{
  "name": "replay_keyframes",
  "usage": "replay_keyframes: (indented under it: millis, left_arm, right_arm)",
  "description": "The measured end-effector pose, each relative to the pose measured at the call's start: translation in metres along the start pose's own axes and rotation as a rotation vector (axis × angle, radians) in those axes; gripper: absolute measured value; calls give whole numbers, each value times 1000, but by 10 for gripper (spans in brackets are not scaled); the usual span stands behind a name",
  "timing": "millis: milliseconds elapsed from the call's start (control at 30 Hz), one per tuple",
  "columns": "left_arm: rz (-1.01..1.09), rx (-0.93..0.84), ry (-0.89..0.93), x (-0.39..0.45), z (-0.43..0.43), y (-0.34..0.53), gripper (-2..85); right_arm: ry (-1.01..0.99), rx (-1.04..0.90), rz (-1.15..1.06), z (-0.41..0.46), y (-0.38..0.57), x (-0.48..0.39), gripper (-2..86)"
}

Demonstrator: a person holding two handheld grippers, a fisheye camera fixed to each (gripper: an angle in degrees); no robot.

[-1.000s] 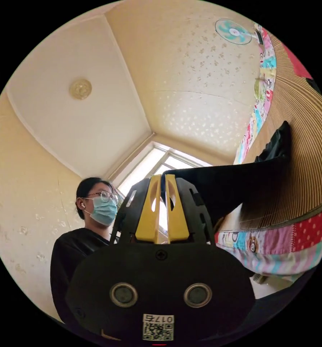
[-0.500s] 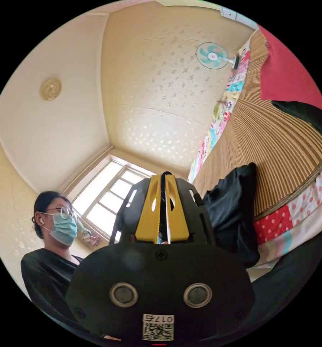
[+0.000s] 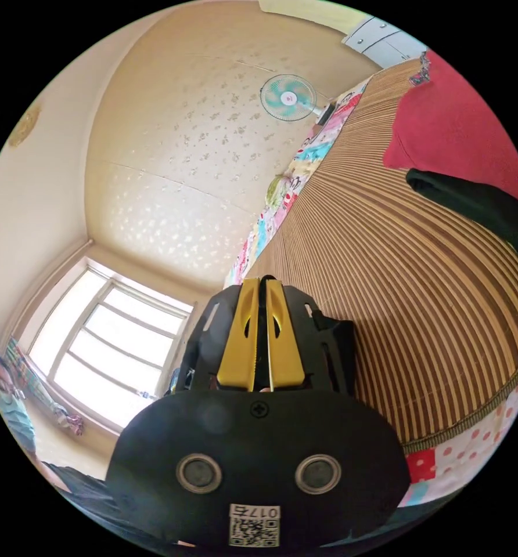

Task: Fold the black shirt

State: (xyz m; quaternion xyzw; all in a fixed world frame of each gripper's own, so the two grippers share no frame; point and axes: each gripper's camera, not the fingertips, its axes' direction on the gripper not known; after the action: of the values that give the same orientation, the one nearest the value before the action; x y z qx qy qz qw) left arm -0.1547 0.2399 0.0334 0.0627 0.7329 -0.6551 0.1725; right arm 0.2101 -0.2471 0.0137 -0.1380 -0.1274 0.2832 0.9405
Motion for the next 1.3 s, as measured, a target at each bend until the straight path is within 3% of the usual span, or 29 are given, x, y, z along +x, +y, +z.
replay_keyframes:
  millis: [133, 233, 433, 533, 733, 867, 967, 1033, 1133, 1233, 1300]
  left_arm:
    - [77, 141, 23, -13, 12, 10, 97]
    - [170, 178, -79, -2, 10, 21, 117]
    - [372, -18, -338, 41, 90, 21, 123]
    - [391, -131, -490, 53, 149, 4, 124]
    - [406, -280, -769, 19, 249, -10, 98]
    - [438, -285, -773, -5, 258, -1, 51]
    - [425, -329, -661, -10, 253, -6, 21]
    - [441, -241, -375, -1, 215, -19, 12]
    - [450, -116, -157, 0, 175, -40, 5]
    - [333, -118, -403, -32, 179, -63, 4]
    - [245, -153, -474, -61, 190, -71, 6]
  right_arm:
    - [50, 34, -92, 32, 21, 10, 116]
    - [24, 31, -161, 36, 32, 21, 132]
    - [274, -128, -271, 79, 55, 30, 103]
    - [449, -228, -349, 124, 65, 30, 97]
    - [566, -278, -385, 178, 89, 65, 95]
    - [522, -286, -363, 181, 101, 103, 91]
    - [539, -305, -354, 186, 110, 134, 88]
    - [532, -301, -360, 187, 113, 151, 86]
    - [564, -310, -354, 193, 116, 172, 81]
    - [651, -357, -361, 213, 121, 195, 74]
    - [713, -400, -370, 227, 123, 206, 70]
